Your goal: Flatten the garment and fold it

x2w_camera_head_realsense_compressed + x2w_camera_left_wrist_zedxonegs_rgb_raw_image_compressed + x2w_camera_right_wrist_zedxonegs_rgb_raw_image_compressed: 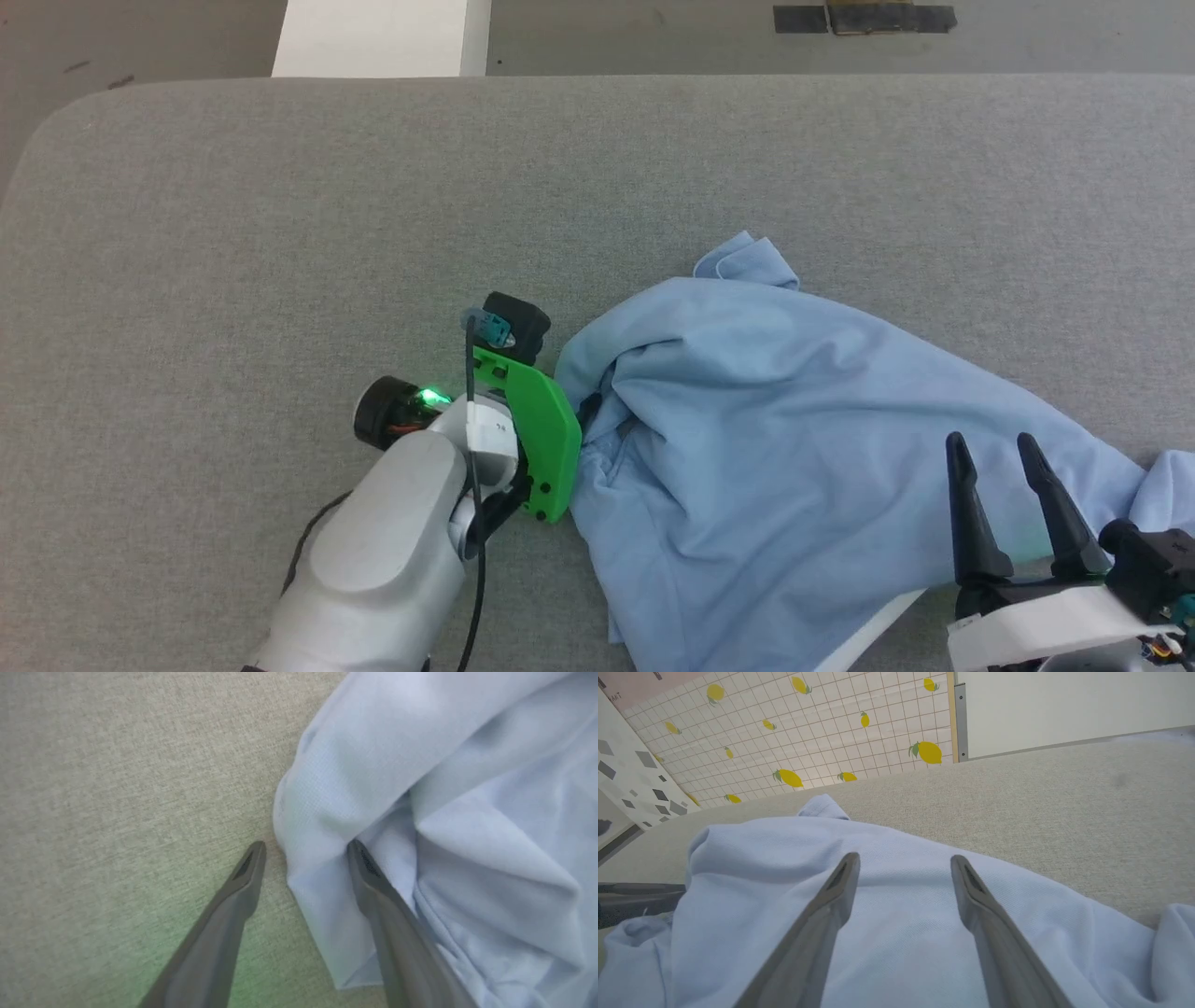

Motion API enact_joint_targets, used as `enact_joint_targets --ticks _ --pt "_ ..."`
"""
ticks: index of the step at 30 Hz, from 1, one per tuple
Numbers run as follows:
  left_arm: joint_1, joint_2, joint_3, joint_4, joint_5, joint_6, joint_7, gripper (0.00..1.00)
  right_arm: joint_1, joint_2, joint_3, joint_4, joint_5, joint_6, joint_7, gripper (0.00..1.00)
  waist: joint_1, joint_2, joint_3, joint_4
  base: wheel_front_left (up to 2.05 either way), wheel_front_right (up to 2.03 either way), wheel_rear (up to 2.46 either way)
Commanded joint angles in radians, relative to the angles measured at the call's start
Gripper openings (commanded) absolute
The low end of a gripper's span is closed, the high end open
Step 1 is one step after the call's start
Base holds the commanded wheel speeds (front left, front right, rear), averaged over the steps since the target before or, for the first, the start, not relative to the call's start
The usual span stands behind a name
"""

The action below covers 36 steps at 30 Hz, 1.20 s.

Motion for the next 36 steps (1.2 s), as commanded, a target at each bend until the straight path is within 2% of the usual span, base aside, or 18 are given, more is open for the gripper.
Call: enact_joint_targets --ticks 1,9,14,23,28,31,32,33,36 --pt "0.007 0.002 -0.013 0.005 -0.017 -0.005 -0.011 0.00 -0.017 0.001 0.004 0.003 0.002 -0.002 0.001 1.00 0.0000 0.0000 -0.006 0.000 0.00 0.00 0.00" --pt "-0.032 0.048 -0.078 -0.028 -0.095 -0.005 -0.092 0.00 -0.009 0.001 0.010 0.019 0.008 -0.002 0.009 1.00 0.0000 0.0000 -0.064 -0.001 0.00 0.00 0.00" --pt "-0.151 0.124 -0.077 -0.110 -0.141 -0.005 -0.142 0.00 -0.007 0.001 0.018 0.015 0.016 -0.002 0.003 1.00 0.0000 0.0000 -0.061 -0.024 0.00 0.00 0.00" --pt "-0.452 0.279 -0.153 -0.260 -0.087 -0.005 -0.270 0.00 -0.064 0.001 0.031 0.022 0.048 -0.002 -0.029 1.00 0.0000 0.0000 0.108 -0.095 0.00 0.00 0.00" --pt "-0.531 0.327 -0.211 -0.215 -0.036 -0.005 -0.338 0.00 -0.123 0.001 0.057 0.053 0.069 -0.002 -0.057 1.00 0.0000 0.0000 0.194 -0.146 0.00 0.00 0.00" --pt "-0.537 0.320 -0.210 -0.154 -0.022 0.004 -0.400 0.00 -0.157 0.001 0.073 0.075 0.080 -0.002 -0.071 1.00 0.0000 0.0000 0.231 -0.171 0.00 0.00 0.00" --pt "-0.533 0.310 -0.211 -0.124 -0.023 0.009 -0.411 0.45 -0.168 0.001 0.077 0.083 0.083 -0.002 -0.075 1.00 0.0000 0.0000 0.242 -0.176 0.00 0.00 0.00" --pt "-0.531 0.304 -0.218 -0.104 -0.019 0.008 -0.418 1.00 -0.177 0.001 0.080 0.088 0.084 -0.002 -0.079 1.00 0.0000 0.0000 0.250 -0.181 0.00 0.00 0.00" --pt "-0.531 0.281 -0.230 -0.041 -0.020 0.007 -0.444 1.00 -0.198 0.001 0.085 0.105 0.087 -0.002 -0.086 1.00 0.0000 0.0000 0.260 -0.186 0.00 0.00 0.00"
